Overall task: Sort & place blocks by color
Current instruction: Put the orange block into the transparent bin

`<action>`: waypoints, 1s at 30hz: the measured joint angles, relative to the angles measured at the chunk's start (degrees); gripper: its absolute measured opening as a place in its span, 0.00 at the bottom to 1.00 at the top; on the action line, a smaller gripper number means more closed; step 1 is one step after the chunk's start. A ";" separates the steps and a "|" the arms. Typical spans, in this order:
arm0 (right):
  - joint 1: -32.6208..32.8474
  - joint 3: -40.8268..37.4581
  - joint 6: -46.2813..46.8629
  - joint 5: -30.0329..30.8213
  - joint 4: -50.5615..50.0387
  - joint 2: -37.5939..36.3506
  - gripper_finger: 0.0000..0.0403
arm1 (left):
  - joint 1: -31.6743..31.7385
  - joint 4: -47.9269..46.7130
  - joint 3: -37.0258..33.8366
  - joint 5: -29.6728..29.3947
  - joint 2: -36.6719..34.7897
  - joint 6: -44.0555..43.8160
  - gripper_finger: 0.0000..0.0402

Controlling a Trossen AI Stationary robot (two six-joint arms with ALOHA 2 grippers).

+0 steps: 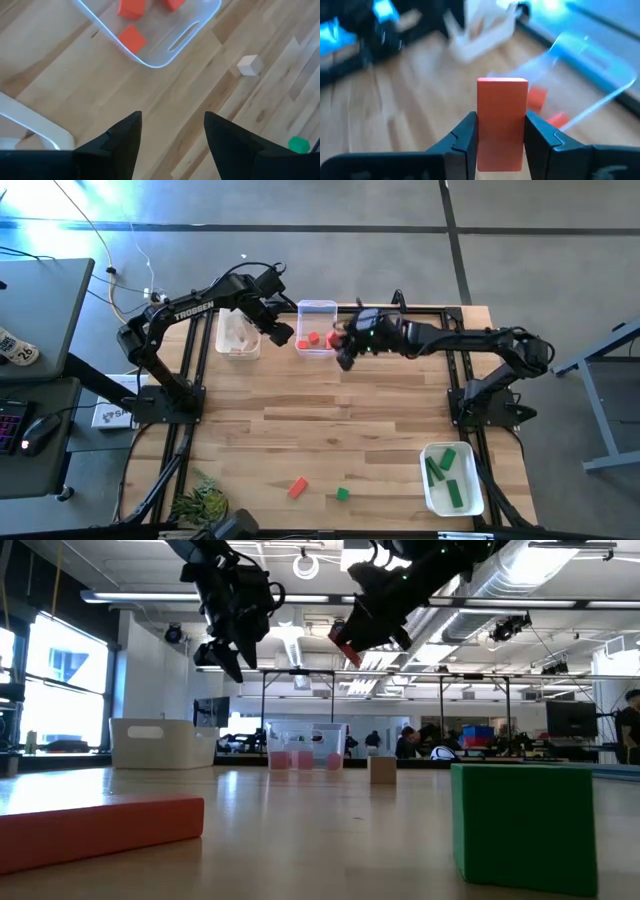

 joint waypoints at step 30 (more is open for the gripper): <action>-5.84 0.07 1.27 1.31 21.93 19.94 0.35 | -4.89 -0.75 -0.02 -0.46 -0.63 -2.31 0.50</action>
